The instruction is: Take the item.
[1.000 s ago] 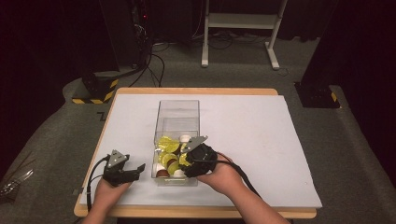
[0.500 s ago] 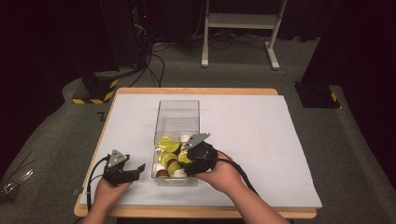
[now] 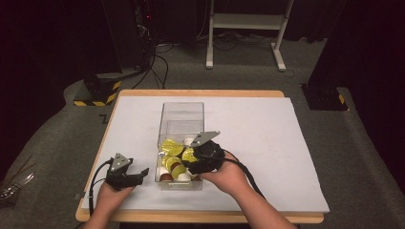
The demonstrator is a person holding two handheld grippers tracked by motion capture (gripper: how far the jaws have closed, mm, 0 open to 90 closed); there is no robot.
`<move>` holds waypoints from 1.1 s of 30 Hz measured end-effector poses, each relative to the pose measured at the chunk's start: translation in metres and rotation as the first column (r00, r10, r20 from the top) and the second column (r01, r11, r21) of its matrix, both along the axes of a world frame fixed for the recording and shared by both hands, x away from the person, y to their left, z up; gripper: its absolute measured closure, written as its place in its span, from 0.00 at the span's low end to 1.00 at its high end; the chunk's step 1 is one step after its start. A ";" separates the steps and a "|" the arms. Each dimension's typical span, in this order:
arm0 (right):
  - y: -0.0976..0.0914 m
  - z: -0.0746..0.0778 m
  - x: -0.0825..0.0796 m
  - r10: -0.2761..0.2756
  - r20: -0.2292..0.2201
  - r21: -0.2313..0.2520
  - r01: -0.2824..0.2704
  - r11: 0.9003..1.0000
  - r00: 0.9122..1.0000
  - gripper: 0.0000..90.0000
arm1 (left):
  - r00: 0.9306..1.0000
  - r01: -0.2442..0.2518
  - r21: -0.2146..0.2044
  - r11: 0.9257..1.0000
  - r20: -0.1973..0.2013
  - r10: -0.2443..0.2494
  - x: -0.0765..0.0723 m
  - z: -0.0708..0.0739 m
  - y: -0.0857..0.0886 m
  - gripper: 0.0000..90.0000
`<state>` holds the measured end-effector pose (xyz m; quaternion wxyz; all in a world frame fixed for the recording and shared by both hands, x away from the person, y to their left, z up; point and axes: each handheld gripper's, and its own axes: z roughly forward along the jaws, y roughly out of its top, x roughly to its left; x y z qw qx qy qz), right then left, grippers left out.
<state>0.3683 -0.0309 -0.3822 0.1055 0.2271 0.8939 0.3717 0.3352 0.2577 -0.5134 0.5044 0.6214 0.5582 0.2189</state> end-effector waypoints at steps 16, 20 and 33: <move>-0.003 0.004 0.002 -0.016 0.006 0.012 0.016 1.000 1.000 0.42 | 1.000 0.001 -0.007 1.000 -0.004 -0.002 0.000 0.000 0.000 0.23; -0.003 0.005 0.003 -0.018 0.010 0.020 0.018 1.000 1.000 0.42 | 1.000 0.011 0.015 1.000 -0.001 -0.011 0.000 0.000 0.001 0.23; -0.001 0.006 0.004 -0.019 0.019 0.032 0.018 0.999 1.000 0.42 | 1.000 0.009 0.013 1.000 0.000 -0.009 0.000 0.000 0.001 0.23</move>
